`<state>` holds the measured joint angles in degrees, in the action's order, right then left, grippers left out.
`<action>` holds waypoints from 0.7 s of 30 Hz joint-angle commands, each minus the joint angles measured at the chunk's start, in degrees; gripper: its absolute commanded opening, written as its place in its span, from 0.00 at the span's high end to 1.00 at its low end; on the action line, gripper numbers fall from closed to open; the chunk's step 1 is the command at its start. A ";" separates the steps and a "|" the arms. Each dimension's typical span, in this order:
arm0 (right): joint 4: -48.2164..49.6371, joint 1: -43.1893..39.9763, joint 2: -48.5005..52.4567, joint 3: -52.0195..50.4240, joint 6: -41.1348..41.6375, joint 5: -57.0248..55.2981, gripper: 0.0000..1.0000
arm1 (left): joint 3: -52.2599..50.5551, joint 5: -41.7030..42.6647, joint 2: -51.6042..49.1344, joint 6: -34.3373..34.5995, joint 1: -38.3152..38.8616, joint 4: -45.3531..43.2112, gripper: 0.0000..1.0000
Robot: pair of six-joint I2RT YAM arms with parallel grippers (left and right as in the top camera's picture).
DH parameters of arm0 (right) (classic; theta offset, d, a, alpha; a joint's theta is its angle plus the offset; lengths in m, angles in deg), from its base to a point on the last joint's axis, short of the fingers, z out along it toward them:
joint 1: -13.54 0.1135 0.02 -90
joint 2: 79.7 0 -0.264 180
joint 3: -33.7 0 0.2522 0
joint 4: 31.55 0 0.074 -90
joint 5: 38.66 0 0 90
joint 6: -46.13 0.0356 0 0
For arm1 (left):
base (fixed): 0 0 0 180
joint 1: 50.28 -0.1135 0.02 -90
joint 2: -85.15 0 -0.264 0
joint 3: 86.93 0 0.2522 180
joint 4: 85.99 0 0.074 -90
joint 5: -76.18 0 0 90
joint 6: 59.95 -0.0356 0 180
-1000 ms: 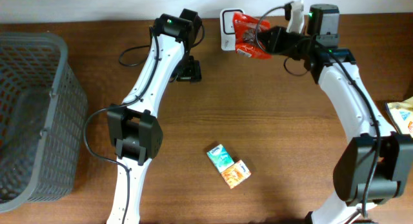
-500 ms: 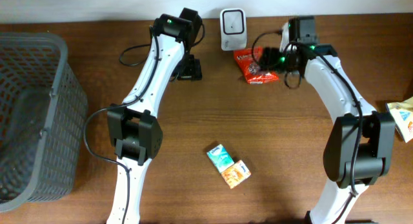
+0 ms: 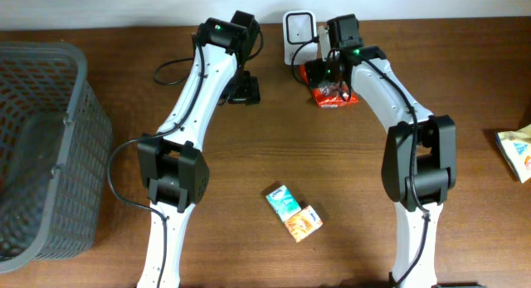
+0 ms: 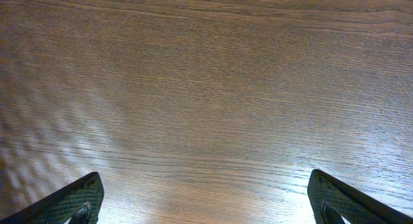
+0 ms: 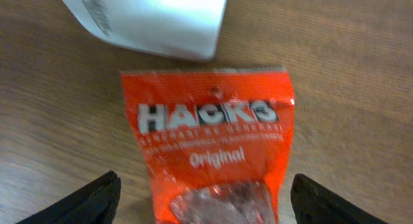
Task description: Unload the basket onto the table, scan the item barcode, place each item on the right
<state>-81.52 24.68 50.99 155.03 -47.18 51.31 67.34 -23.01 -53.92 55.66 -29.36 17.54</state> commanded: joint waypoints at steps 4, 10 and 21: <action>-2.58 -0.59 3.82 -1.29 -0.76 -2.12 0.19 | 0.85 0.37 0.85 0.66 -0.22 0.15 0.01; -5.55 -0.66 3.17 -0.39 2.95 -2.14 0.80 | 0.85 0.35 0.85 0.46 -0.22 0.37 0.01; 1.81 -0.52 0.90 19.63 15.04 3.76 0.96 | 0.85 0.37 0.85 0.48 -0.22 0.48 0.01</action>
<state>-83.33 24.35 53.38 173.13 -36.65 53.65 67.34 -23.01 -53.92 55.66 -29.36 17.72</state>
